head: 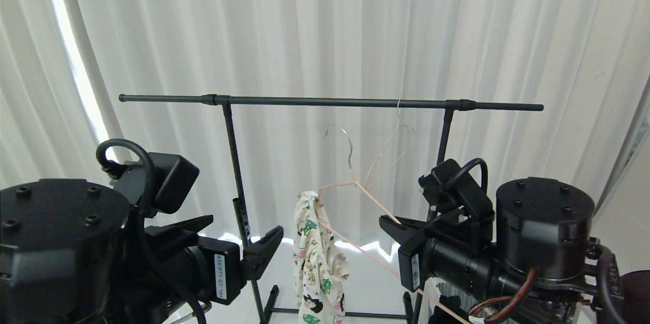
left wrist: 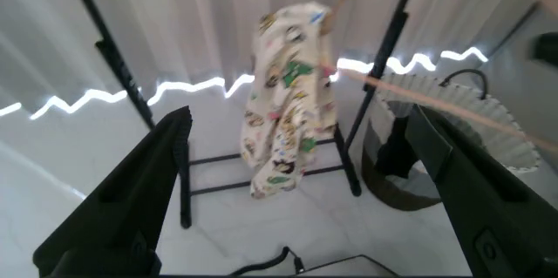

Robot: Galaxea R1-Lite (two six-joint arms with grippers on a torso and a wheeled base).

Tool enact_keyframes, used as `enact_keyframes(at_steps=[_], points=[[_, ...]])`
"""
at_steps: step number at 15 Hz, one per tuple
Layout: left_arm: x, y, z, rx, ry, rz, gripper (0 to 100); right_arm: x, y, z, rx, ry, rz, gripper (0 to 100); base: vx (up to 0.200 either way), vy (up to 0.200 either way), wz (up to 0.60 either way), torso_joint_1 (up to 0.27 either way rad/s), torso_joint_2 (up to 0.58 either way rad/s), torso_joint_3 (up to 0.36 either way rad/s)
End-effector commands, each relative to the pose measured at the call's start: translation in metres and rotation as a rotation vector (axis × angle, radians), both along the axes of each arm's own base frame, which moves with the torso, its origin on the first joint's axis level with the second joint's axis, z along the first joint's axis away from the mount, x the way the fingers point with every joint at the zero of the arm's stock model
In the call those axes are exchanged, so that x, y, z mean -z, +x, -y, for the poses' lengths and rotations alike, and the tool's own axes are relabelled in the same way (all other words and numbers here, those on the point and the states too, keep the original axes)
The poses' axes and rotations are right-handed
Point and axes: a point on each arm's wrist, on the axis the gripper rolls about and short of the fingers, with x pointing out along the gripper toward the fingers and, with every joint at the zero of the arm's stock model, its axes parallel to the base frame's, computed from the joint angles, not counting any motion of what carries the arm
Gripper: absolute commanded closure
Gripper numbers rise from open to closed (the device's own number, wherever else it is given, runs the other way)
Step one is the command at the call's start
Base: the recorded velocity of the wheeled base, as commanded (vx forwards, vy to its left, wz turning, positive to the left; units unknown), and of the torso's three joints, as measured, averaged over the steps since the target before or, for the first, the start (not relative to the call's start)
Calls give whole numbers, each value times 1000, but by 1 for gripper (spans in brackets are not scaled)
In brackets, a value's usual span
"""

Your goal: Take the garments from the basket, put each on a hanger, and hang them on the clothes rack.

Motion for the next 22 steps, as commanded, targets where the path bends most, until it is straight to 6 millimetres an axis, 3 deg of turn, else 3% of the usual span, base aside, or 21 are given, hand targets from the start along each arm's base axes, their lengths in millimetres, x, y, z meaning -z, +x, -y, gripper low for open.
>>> enact_keyframes(at_steps=[1, 4, 8, 11, 15, 22], points=[[15, 5, -10, -45, 26, -43, 0, -14, -7, 12, 0, 34, 44, 100, 0, 0, 0, 0, 0, 0], [23, 19, -5, -48, 5, -62, 0, -21, -11, 18, -12, 49, 119, 100, 0, 0, 0, 0, 0, 0], [31, 75, 22, -103, -60, -4, 0, -22, -6, 10, -27, 37, 245, 100, 0, 0, 0, 0, 0, 0], [26, 109, 17, -190, -90, 32, 0, -24, -7, 10, -27, 42, 268, 100, 0, 0, 0, 0, 0, 0], [21, 124, 18, -186, -115, 46, 0, -26, -6, 9, -28, 48, 272, 100, 0, 0, 0, 0, 0, 0], [18, 117, 30, -61, -132, 36, 0, -34, -5, 6, -30, 63, 298, 100, 0, 0, 0, 0, 0, 0]])
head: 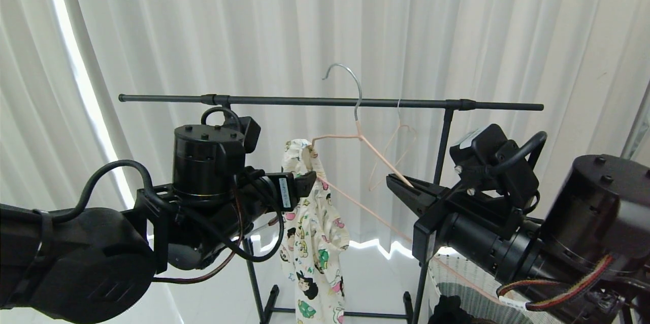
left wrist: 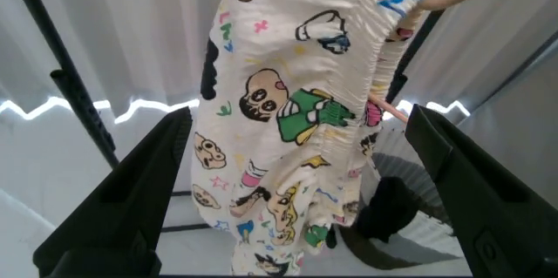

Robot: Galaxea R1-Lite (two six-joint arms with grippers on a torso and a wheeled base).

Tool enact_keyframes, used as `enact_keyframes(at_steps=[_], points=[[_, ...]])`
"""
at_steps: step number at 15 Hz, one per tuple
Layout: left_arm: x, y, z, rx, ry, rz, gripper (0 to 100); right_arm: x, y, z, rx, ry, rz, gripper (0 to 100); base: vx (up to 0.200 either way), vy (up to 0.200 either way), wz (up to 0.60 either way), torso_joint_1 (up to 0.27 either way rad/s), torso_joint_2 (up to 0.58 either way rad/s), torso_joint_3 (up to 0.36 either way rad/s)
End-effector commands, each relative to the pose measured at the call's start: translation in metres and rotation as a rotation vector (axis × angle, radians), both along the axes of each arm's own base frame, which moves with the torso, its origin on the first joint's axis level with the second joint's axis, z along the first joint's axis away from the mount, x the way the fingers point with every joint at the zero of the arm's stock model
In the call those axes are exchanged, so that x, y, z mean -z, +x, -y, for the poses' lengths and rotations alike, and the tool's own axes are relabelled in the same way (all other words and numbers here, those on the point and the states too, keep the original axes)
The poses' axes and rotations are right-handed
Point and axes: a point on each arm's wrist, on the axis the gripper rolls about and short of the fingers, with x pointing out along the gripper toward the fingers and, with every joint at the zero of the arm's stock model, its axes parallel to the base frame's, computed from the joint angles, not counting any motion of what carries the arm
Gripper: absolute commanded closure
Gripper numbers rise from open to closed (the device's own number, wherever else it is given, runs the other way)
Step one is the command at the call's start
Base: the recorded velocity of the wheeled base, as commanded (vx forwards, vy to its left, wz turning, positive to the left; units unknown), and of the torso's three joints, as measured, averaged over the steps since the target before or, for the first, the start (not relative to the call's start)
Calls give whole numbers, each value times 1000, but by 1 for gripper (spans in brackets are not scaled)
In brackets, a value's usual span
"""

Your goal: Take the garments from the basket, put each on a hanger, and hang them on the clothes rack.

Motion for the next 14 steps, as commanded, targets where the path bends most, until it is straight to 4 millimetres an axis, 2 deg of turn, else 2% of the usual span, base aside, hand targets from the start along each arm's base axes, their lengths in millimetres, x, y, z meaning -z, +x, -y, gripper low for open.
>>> enact_keyframes(at_steps=[1, 4, 6, 8, 10, 14], points=[[-1, 3, -1, -8, -3, 5, 0, -1, -1, -1, -6, 4, 3, 100, 0, 0, 0, 0, 0, 0], [-8, 6, -3, -16, -17, 25, 0, -1, -4, -3, -19, 2, 3, 100, 0, 0, 0, 0, 0, 0], [-12, 1, 3, 42, -47, 49, 0, 0, -5, -4, -23, -2, 1, 100, 0, 0, 0, 0, 0, 0], [-9, 2, 3, 66, -6, 67, 0, 0, -5, -4, -23, -6, 5, 100, 0, 0, 0, 0, 0, 0], [0, 8, -7, 43, 32, 80, 0, 0, -5, -4, -23, -9, 7, 100, 0, 0, 0, 0, 0, 0], [12, 8, -24, 15, 87, 117, 0, 2, -5, -4, -23, -15, 7, 100, 0, 0, 0, 0, 0, 0]])
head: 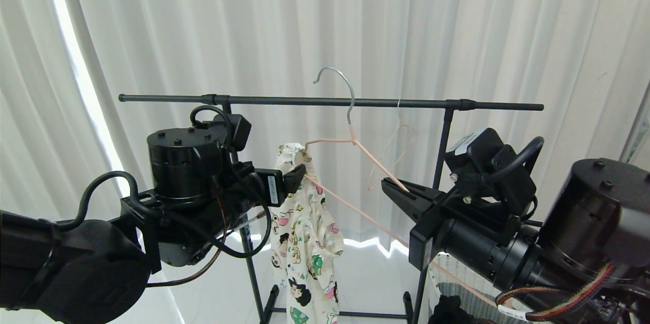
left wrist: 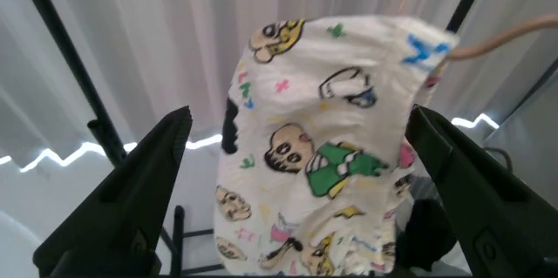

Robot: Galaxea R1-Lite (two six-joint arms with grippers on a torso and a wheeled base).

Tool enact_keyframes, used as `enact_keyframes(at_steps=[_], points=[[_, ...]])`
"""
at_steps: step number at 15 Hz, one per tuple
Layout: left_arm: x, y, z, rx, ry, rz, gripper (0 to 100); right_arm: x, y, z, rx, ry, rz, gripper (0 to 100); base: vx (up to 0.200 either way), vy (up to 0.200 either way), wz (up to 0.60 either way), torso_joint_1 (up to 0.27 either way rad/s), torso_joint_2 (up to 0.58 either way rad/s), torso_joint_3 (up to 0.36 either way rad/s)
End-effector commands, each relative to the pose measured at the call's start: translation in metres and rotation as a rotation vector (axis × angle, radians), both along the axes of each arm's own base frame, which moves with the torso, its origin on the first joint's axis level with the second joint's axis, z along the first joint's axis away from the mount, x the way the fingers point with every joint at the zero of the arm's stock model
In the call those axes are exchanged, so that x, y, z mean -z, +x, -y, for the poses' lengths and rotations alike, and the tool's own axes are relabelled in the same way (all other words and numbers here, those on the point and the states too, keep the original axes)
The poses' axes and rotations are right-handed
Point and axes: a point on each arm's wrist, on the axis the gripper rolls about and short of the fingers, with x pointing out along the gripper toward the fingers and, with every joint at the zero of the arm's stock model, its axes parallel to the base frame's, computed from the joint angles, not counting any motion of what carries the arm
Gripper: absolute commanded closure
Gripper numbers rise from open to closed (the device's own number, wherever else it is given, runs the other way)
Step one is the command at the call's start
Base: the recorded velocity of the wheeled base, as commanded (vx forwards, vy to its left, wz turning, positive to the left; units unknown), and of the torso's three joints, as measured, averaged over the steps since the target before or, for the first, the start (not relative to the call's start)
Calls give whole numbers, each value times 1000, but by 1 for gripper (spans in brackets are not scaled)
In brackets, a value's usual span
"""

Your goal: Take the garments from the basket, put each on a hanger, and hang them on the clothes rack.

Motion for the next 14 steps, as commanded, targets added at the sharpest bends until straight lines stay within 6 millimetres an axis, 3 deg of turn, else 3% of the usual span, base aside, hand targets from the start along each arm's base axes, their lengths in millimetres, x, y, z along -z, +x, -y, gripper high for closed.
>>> enact_keyframes(at_steps=[1, 8, 9, 14], points=[[4, 0, -4, -12, 7, -11, 0, 0, 0, -1, -1, -1, 1, 100, 0, 0, 0, 0, 0, 0], [-2, 6, 0, -11, -6, 12, 0, 0, 0, -1, -1, -1, 1, 100, 0, 0, 0, 0, 0, 0], [-2, 5, 0, -9, -7, 13, 100, 0, 0, -1, -1, -1, 1, 100, 0, 0, 0, 0, 0, 0], [-5, 1, 4, 11, -12, 21, 100, 1, 0, -1, -1, -8, 2, 100, 0, 0, 0, 0, 0, 0]])
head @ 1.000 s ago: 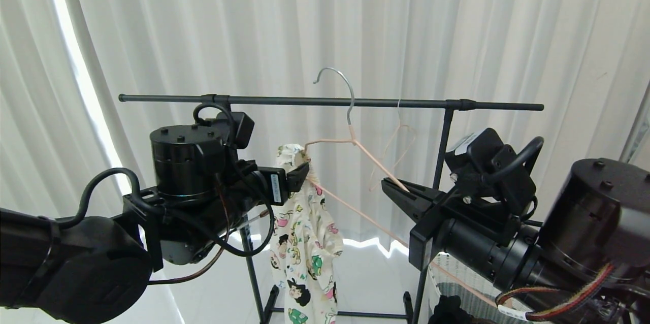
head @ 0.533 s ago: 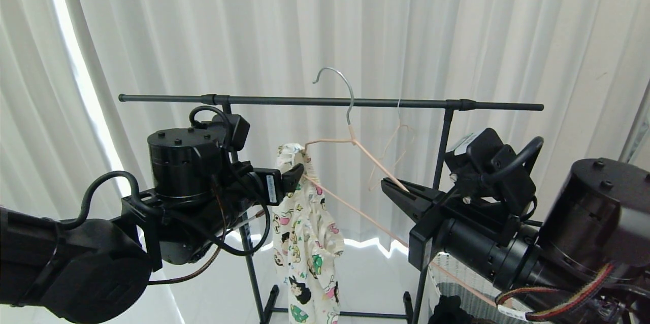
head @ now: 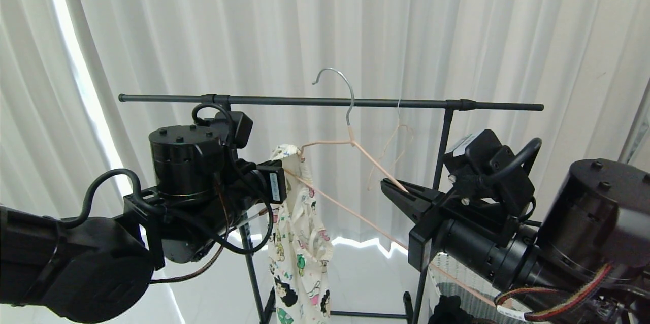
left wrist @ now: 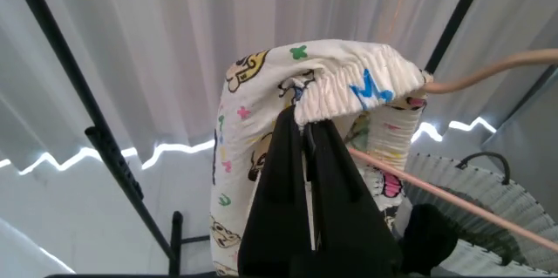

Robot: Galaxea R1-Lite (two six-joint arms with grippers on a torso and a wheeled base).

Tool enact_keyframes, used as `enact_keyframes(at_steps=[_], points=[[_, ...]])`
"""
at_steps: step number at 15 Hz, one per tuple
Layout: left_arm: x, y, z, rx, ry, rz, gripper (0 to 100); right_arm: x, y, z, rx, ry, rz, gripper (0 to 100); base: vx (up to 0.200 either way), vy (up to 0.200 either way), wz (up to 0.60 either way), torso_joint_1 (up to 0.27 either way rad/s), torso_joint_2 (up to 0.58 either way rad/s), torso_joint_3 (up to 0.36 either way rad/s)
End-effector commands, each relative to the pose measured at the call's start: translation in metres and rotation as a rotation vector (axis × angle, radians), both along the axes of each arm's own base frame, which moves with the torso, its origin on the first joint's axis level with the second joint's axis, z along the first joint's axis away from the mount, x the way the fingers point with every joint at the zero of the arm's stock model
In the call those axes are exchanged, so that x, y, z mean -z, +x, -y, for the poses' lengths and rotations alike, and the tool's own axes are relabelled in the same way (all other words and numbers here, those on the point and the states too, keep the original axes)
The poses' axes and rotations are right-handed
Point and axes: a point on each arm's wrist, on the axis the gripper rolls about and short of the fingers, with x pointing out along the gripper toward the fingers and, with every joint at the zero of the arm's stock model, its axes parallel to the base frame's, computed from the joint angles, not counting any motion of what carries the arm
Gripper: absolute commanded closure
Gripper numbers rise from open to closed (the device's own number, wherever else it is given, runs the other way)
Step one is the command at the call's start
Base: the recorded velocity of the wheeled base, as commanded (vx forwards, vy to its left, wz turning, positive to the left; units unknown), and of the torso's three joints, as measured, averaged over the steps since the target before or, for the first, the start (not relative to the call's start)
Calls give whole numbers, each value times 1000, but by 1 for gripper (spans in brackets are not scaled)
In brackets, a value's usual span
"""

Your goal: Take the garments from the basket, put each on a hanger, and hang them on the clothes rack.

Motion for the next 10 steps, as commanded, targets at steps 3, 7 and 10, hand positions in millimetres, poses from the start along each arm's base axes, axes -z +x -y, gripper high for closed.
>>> enact_keyframes(at_steps=[3, 7, 10], points=[[-4, -4, 7, 35, -17, 24, 100, 2, 1, -1, -1, -7, -3, 100, 0, 0, 0, 0, 0, 0], [-7, -11, 20, 105, -29, 33, 100, 9, 5, -8, -1, -20, -22, 100, 0, 0, 0, 0, 0, 0], [-10, -13, 25, 125, -33, 48, 100, 19, 8, -13, -2, -44, -45, 100, 0, 0, 0, 0, 0, 0]])
